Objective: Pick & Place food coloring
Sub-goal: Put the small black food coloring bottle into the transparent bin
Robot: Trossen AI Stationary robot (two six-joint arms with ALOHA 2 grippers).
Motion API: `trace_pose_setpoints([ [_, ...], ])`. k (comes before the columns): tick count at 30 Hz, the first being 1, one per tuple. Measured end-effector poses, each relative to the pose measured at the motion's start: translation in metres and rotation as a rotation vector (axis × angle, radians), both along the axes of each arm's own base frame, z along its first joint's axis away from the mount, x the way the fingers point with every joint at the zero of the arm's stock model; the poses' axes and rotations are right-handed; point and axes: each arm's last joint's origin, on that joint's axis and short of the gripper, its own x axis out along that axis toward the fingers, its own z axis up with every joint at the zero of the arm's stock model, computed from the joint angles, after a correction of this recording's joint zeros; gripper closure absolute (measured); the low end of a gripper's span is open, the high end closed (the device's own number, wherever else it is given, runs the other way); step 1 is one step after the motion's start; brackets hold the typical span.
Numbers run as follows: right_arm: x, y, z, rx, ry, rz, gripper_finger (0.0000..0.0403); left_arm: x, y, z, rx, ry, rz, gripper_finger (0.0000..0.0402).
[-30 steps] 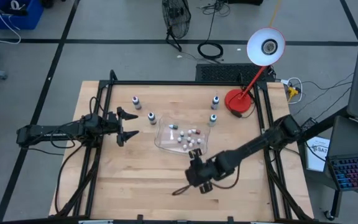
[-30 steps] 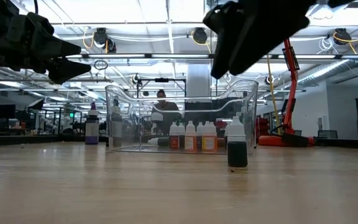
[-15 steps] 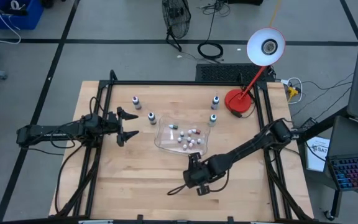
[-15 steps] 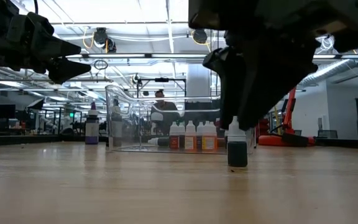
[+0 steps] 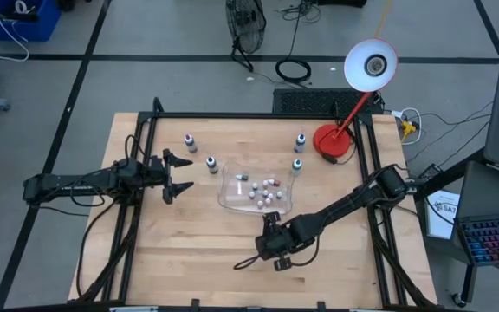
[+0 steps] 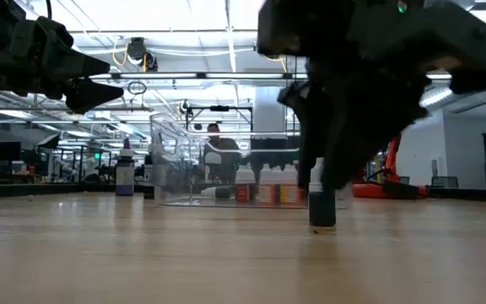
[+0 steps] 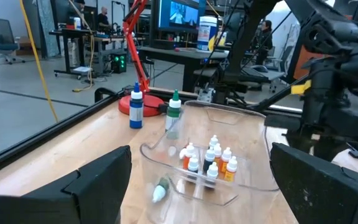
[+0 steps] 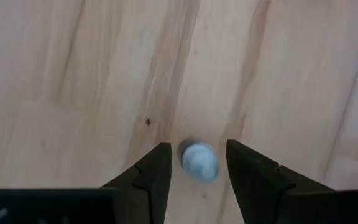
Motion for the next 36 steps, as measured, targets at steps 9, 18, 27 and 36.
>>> trace_pose_setpoints([
  [9, -0.001, -0.003, -0.01, 0.047, -0.003, 0.011, 0.0262, 0.0, 0.0, 0.0, 0.0, 0.0, 0.0, 0.0023],
  [18, -0.001, -0.003, -0.01, 0.051, -0.002, 0.013, 0.0302, 0.0, 0.0, 0.0, 0.0, 0.0, 0.0, 0.0023],
  [27, -0.005, 0.004, 0.02, 0.099, -0.096, 0.076, 0.035, 0.0, 0.0, 0.0, 0.0, 0.0, 0.0, 0.0023],
  [36, -0.001, -0.041, 0.12, 0.02, -0.438, 0.1, 0.035, 0.0, 0.0, 0.0, 0.0, 0.0, 0.0, 0.0023],
])
